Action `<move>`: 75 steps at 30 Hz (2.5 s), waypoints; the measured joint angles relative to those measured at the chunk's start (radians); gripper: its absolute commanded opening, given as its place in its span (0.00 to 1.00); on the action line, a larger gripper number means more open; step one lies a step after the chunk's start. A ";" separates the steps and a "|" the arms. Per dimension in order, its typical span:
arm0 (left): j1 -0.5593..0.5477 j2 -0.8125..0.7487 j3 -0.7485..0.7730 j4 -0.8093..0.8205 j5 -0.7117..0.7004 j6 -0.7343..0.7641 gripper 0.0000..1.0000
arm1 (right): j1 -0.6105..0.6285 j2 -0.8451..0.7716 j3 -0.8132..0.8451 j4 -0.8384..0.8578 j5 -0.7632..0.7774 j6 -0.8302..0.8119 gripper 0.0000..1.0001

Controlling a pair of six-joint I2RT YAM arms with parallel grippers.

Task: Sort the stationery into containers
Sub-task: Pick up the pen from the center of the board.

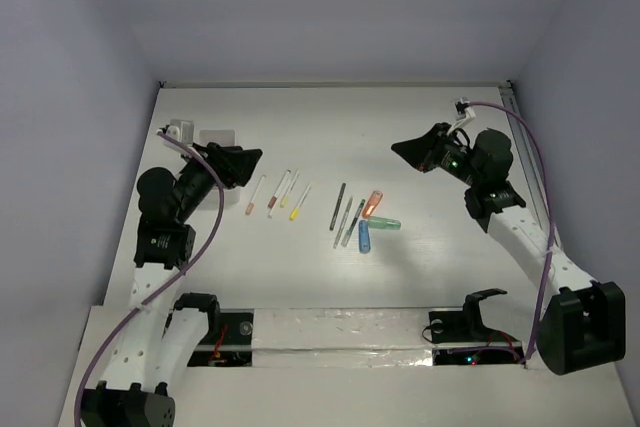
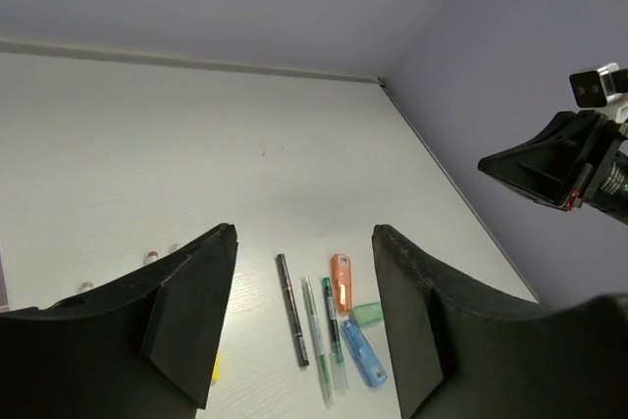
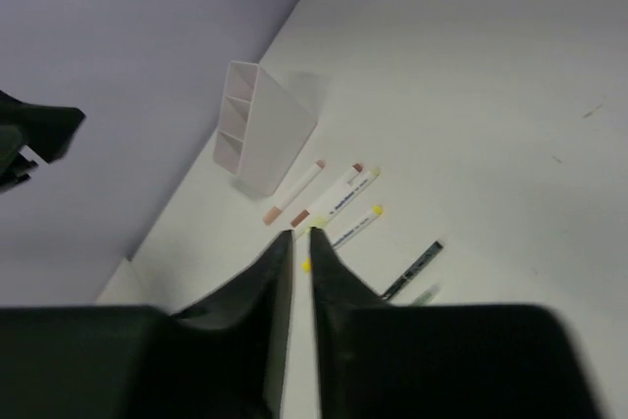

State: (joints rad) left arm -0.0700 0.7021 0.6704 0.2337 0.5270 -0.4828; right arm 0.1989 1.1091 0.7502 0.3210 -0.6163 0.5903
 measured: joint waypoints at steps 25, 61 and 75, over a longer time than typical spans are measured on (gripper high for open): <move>-0.489 0.351 -0.023 -0.118 -0.803 0.010 0.00 | 0.125 -0.006 -0.104 0.082 -0.016 0.030 0.00; -0.371 1.007 0.274 -0.167 -0.944 0.198 0.39 | 0.137 -0.019 -0.144 0.151 -0.019 0.060 0.35; -0.327 1.055 0.280 -0.208 -0.861 0.188 0.31 | 0.137 -0.024 -0.145 0.156 -0.009 0.059 0.35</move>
State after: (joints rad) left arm -0.3973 1.7569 0.9501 0.0254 -0.3340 -0.2947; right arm 0.3355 1.0851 0.6052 0.4774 -0.6250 0.6491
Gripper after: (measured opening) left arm 0.328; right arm 0.349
